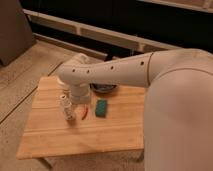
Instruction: Push the ceramic bowl across the table
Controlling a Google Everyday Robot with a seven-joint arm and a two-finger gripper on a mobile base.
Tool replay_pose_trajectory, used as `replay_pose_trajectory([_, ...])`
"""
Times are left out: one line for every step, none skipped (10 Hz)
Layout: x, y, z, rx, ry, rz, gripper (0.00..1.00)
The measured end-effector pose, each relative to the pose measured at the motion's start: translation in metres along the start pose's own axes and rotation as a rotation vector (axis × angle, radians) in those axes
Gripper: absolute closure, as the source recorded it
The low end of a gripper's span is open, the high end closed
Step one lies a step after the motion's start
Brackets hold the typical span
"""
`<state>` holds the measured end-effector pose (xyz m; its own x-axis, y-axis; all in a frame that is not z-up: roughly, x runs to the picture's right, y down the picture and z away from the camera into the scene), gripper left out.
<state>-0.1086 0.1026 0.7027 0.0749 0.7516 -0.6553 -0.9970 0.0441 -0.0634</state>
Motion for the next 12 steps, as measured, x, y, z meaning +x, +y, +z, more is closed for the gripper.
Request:
replay_pose_trajectory([0.0, 0.0, 0.0, 0.0, 0.0, 0.0, 0.35])
replay_pose_trajectory([0.0, 0.0, 0.0, 0.0, 0.0, 0.0, 0.35])
replay_pose_trajectory([0.0, 0.0, 0.0, 0.0, 0.0, 0.0, 0.35])
replay_pose_trajectory([0.0, 0.0, 0.0, 0.0, -0.001, 0.0, 0.35])
replay_pose_trajectory([-0.001, 0.0, -0.001, 0.0, -0.005, -0.001, 0.35])
replay_pose_trajectory([-0.003, -0.001, -0.002, 0.0, -0.017, 0.005, 0.35])
replay_pose_trajectory([-0.013, -0.002, -0.008, -0.004, -0.075, 0.032, 0.35])
replay_pose_trajectory([-0.022, -0.007, -0.014, -0.009, -0.127, 0.062, 0.35])
replay_pose_trajectory([-0.03, -0.017, -0.02, -0.019, -0.183, 0.106, 0.35])
replay_pose_trajectory([-0.035, -0.028, -0.027, -0.033, -0.234, 0.162, 0.35])
replay_pose_trajectory([-0.037, -0.039, -0.032, -0.047, -0.27, 0.217, 0.35])
replay_pose_trajectory([-0.038, -0.045, -0.035, -0.055, -0.288, 0.245, 0.35])
